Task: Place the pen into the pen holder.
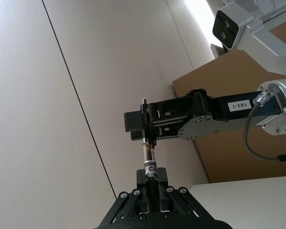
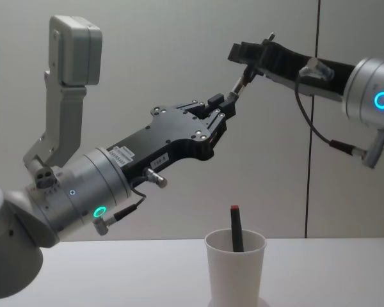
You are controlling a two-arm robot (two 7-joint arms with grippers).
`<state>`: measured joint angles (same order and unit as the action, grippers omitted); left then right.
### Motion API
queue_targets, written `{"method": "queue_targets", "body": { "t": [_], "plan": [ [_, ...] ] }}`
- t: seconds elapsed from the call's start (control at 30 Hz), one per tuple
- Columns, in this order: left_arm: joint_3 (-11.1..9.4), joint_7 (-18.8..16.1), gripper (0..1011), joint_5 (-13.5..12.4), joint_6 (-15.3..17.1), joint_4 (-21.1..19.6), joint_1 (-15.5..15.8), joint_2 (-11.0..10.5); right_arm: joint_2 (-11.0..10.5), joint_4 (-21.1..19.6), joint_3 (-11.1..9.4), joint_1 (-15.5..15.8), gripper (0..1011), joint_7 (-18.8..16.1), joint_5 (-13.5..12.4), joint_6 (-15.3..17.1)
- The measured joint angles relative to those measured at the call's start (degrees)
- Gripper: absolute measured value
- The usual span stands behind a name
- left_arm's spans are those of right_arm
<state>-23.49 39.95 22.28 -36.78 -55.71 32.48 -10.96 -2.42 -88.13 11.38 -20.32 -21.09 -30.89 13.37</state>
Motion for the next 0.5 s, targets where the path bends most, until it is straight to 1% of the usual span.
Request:
{"method": "queue_targets", "body": {
  "t": [0.07,0.1,0.2,0.3,0.5],
  "plan": [
    [0.0,0.0,140,0.0,0.0,0.0,0.0,0.0,0.0,0.1,0.0,-0.2,368,0.3,-0.2,0.1],
    [0.0,0.0,140,0.0,0.0,0.0,0.0,0.0,0.0,0.1,0.0,-0.2,358,0.4,-0.2,0.2],
    [0.0,0.0,140,0.0,0.0,0.0,0.0,0.0,0.1,0.2,0.0,-0.4,252,0.8,-0.4,0.3],
    [0.0,0.0,140,0.0,0.0,0.0,0.0,0.0,0.1,0.2,0.1,-0.6,167,1.0,-0.6,0.4],
    [0.0,0.0,140,0.0,0.0,0.0,0.0,0.0,0.1,0.4,0.2,-0.8,156,1.4,-1.0,0.5]
  ]
}}
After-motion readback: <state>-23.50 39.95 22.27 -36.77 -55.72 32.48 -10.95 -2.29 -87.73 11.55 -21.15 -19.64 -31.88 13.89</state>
